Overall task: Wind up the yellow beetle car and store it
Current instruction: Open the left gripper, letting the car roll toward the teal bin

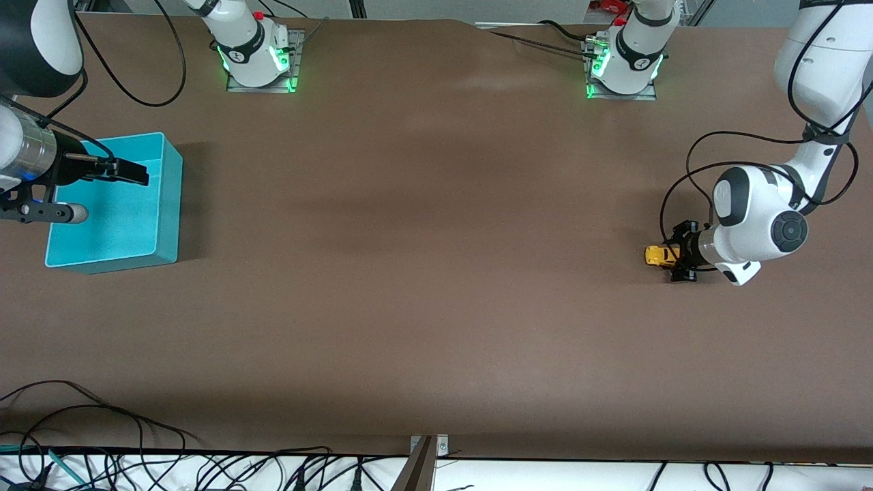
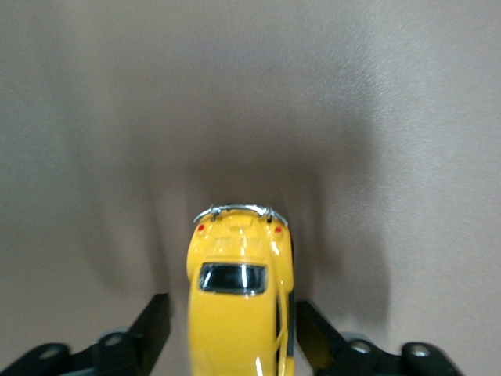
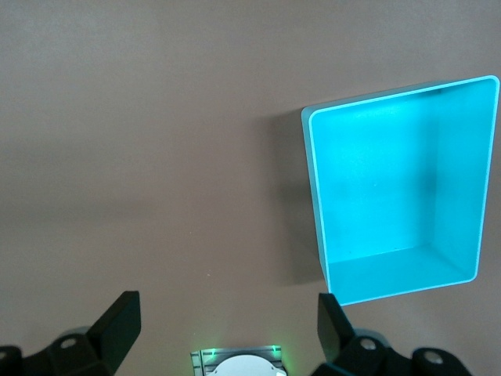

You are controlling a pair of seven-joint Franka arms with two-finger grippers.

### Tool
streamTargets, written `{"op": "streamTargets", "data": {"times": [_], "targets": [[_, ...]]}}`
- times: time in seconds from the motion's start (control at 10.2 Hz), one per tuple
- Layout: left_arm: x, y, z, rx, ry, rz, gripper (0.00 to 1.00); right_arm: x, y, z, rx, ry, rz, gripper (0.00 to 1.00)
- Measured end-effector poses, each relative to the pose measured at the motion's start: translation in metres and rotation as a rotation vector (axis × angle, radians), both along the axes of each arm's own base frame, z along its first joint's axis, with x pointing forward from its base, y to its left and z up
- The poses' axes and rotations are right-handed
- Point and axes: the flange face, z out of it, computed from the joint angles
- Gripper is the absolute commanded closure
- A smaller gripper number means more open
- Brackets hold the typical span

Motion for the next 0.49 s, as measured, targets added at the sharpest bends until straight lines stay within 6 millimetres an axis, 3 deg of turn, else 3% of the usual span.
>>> {"op": "streamTargets", "data": {"times": [0.49], "targets": [[-0.001,0.0001,-0.0039,-0.002,0.006,0.001,0.07,0.0001,0.0,0.0,0.0,-0.001,0.0,0.0]]}}
